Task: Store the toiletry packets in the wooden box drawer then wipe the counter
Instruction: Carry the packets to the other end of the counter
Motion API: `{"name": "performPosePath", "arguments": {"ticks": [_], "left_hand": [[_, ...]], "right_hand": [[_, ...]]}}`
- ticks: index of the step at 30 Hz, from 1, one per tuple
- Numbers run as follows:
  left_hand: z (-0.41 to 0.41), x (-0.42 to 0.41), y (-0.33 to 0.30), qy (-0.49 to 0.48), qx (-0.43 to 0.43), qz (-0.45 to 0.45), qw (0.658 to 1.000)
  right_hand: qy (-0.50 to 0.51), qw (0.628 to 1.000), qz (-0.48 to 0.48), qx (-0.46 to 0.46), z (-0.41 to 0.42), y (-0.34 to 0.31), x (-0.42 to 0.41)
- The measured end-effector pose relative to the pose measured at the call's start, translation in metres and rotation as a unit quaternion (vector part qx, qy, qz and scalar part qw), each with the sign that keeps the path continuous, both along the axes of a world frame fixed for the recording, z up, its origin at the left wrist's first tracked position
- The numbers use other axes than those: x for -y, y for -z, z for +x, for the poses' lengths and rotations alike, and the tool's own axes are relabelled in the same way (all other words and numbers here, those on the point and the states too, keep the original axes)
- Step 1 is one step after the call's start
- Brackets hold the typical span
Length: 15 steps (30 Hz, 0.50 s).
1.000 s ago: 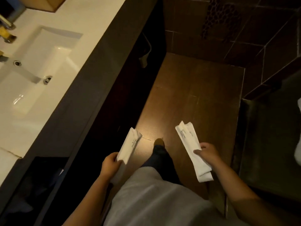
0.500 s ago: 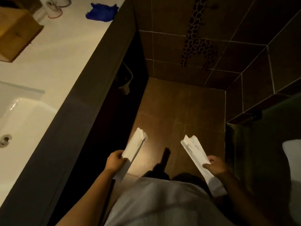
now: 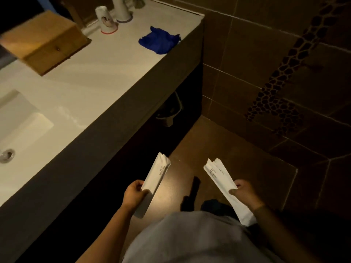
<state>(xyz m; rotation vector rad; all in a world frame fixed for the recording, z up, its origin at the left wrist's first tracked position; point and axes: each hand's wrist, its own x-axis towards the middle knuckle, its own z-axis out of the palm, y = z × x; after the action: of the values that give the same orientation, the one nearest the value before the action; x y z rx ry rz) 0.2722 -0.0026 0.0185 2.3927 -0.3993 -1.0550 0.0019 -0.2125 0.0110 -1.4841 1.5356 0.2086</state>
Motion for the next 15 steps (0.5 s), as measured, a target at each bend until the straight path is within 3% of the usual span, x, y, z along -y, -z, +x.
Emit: {"name": "performPosePath", "arguments": {"ticks": [8,15], "left_hand": [[-0.035,0.010,0.002,-0.238,-0.025,0.024,0.971],[-0.038,0.023,0.016,-0.318,-0.025,0.067,0.945]], "right_hand": [[-0.217,0.976,-0.006,0.009,0.097,-0.016,0.132],[-0.292,0.956,0.002,0.013,0.158,0.006,0.172]]}}
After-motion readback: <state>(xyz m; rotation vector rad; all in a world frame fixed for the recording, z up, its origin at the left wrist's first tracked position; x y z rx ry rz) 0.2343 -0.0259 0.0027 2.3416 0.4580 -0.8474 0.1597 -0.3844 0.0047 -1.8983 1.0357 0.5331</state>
